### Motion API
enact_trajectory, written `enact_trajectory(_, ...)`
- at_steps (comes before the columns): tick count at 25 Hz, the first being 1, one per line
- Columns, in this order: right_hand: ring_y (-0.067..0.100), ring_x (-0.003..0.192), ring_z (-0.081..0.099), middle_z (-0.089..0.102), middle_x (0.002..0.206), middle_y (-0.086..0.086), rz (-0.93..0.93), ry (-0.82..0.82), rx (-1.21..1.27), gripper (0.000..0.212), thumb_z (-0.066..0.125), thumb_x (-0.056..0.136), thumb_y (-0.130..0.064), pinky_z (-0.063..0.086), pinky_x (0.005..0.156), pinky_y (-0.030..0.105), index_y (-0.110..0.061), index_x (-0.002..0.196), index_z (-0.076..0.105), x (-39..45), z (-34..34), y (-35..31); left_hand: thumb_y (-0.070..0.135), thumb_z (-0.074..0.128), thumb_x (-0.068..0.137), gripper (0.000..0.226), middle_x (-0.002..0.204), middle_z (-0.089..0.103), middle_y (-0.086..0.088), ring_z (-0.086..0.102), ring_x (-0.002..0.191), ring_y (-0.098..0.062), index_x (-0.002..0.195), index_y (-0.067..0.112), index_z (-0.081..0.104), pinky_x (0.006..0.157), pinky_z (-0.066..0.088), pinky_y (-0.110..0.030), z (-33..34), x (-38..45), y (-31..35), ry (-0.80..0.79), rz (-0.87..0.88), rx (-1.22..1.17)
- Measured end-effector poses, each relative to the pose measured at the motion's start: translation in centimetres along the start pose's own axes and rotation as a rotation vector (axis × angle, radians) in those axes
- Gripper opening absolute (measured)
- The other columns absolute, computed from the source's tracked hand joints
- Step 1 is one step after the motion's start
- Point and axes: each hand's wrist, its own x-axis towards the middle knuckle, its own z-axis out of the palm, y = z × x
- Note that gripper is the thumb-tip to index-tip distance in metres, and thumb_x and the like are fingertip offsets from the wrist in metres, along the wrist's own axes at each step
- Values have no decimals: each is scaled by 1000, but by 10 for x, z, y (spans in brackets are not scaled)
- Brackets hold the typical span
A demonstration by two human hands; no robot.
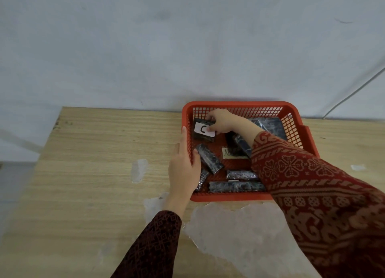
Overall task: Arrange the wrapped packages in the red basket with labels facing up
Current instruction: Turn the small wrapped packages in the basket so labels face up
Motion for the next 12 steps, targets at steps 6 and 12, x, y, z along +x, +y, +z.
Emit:
enact_trajectory(6,42,117,50,43,134,23,-21,240,86,66,72,80,-11,46,93,46,-3,134,36,-5,35,-9,17,50,94,69,122,57,-5,47,89,-2,152,29,13,74,40,-16,0,1,-3,-8,-7,-4)
enact_trajectory(12,42,127,39,29,142,21,-53,316,-48,58,61,90,-10,37,108,47,-2,140,34,-12,54,-9,18,49,95,68,126,56,-5,46,96,-2,152,27,14,78,38,-16,1,1,-2,-12,-24,-11)
